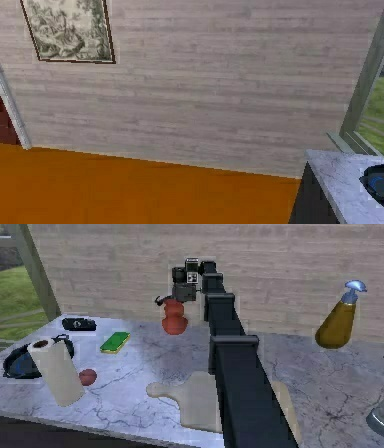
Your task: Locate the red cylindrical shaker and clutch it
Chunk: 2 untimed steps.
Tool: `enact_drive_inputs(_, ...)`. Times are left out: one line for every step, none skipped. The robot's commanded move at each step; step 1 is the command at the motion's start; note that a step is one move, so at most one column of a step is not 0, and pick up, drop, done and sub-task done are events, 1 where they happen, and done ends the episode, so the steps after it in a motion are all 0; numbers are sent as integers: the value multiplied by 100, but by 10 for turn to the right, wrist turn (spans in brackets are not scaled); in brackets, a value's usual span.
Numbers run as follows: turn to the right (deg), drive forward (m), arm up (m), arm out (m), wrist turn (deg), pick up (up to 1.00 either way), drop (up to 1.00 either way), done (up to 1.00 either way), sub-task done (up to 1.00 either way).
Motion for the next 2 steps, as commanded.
enact_drive_inputs(0,0,0,0,0,100,0,0,0)
enact_drive_inputs(0,0,0,0,0,0,0,100,0)
